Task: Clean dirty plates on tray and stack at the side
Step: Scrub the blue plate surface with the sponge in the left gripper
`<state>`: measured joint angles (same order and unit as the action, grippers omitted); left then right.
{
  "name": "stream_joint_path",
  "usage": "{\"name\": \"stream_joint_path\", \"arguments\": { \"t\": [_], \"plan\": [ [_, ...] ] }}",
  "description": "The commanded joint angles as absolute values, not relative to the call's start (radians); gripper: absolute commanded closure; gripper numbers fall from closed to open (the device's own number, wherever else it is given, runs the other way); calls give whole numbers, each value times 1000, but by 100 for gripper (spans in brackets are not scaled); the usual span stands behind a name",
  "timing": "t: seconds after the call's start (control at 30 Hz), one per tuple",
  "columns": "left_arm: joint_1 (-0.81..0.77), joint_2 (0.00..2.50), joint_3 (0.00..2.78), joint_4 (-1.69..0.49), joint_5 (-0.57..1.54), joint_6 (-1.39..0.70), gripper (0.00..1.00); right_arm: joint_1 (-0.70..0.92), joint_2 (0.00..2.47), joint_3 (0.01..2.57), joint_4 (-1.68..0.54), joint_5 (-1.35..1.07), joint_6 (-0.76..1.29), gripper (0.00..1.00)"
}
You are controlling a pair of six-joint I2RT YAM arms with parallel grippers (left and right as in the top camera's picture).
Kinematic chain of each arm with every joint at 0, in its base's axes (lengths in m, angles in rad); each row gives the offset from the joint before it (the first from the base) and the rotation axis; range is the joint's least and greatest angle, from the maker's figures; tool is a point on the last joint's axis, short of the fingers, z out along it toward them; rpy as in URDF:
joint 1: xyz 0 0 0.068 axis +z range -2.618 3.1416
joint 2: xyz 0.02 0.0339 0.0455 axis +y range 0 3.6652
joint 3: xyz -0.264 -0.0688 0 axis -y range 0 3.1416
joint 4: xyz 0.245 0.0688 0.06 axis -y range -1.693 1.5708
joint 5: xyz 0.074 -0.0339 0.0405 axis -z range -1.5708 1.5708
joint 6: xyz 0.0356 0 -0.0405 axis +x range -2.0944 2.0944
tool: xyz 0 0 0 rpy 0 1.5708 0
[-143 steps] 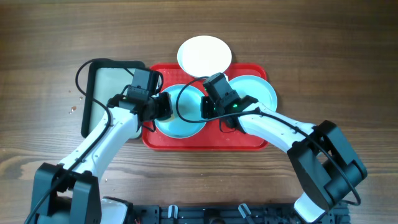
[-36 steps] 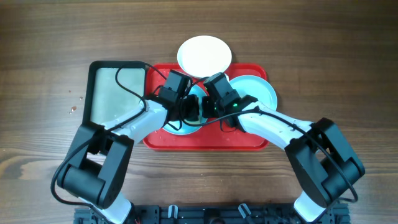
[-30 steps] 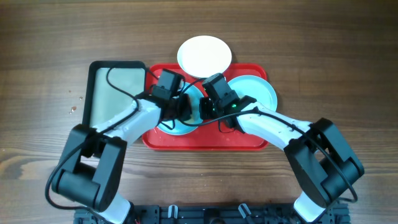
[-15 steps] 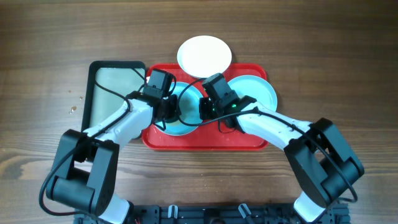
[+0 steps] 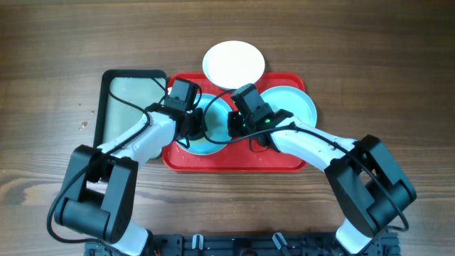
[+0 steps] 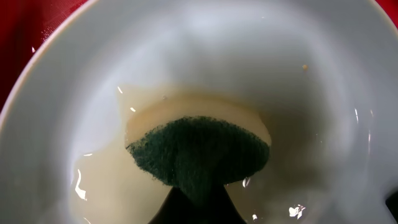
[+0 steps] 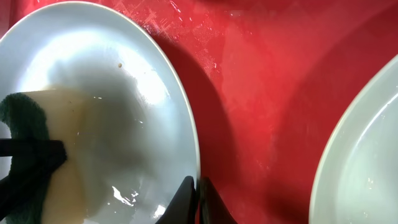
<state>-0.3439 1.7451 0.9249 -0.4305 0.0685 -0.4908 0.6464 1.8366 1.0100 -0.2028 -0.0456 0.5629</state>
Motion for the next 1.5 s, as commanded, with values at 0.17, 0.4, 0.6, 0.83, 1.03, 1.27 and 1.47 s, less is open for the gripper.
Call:
{"name": "stream_joint_path", "arguments": {
  "t": [0.17, 0.4, 0.6, 0.83, 1.03, 1.27, 1.47],
  "plan": [
    [-377, 1822, 896, -434, 171, -487, 96, 649, 1859, 1012, -197, -53, 552, 96],
    [-444, 1822, 896, -420, 171, -532, 96, 649, 1859, 1012, -197, -53, 552, 96],
    [-484, 1822, 896, -392, 189, -532, 96, 649, 1859, 1012, -198, -53, 552, 96],
    [-483, 1791, 898, -385, 185, -530, 96, 649, 1859, 1012, -195, -53, 552, 96],
    [-479, 1681, 898, -406, 17, -527, 96, 649, 1859, 1012, -195, -53, 552, 96],
    [-435, 1586, 898, -455, -105, -474, 96, 649, 1859, 1012, -196, -53, 552, 96],
    [-357, 1587, 897, -499, -107, -474, 96, 649, 1859, 1012, -196, -53, 552, 96]
  ]
}}
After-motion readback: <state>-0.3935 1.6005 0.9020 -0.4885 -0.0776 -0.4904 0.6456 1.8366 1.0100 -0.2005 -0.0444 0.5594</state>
